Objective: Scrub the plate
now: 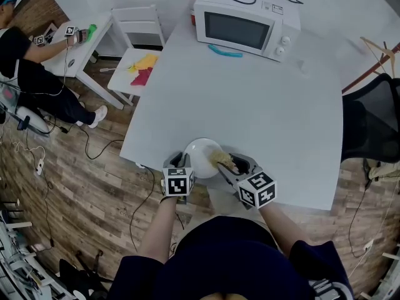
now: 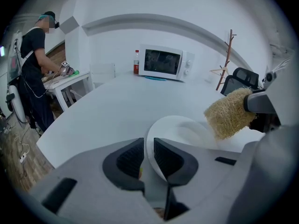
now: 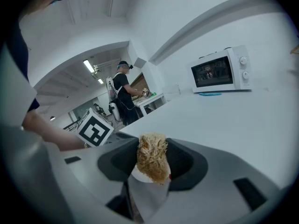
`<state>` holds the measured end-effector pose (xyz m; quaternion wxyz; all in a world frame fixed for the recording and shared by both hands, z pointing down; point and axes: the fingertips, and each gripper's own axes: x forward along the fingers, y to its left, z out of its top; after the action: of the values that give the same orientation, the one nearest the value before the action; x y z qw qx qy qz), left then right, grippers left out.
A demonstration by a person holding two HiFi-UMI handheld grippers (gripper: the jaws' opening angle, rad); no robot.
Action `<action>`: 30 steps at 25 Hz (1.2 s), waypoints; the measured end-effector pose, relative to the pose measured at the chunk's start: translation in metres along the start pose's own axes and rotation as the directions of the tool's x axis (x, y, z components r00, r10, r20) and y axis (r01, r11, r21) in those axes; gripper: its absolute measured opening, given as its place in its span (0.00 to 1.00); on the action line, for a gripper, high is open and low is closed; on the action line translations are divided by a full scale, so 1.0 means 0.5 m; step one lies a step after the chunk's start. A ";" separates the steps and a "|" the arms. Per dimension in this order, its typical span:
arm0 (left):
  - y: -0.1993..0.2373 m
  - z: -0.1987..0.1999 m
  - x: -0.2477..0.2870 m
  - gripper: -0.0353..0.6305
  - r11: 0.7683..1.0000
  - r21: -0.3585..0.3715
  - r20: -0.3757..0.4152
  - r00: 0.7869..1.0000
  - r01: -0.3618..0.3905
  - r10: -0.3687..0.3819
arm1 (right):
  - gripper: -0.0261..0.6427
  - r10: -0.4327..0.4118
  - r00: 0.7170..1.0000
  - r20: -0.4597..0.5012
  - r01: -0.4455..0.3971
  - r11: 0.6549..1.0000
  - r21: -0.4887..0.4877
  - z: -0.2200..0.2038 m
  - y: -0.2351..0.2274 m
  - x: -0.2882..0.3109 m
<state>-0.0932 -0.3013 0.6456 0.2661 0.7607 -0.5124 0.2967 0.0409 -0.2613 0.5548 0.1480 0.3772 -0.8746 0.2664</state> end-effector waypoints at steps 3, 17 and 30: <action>0.001 0.002 -0.039 0.13 1.000 -0.015 0.042 0.999 -0.002 0.002 | 0.31 -0.036 0.999 0.039 0.037 0.999 -0.024 0.010 0.017 -0.008; -0.087 -0.104 -0.359 0.10 0.998 -0.042 0.217 0.976 0.048 -0.038 | 0.31 -0.089 0.984 0.155 0.099 0.994 -0.055 -0.064 0.252 -0.157; -0.172 -0.213 -0.536 0.08 0.997 -0.022 0.282 0.957 0.079 -0.070 | 0.31 -0.103 0.974 0.204 0.120 0.990 -0.072 -0.158 0.402 -0.313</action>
<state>-0.1118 -0.0306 0.5156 0.2141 0.8093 -0.5208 0.1671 0.0023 -0.0093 0.4760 0.0899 0.4439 -0.8729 0.1818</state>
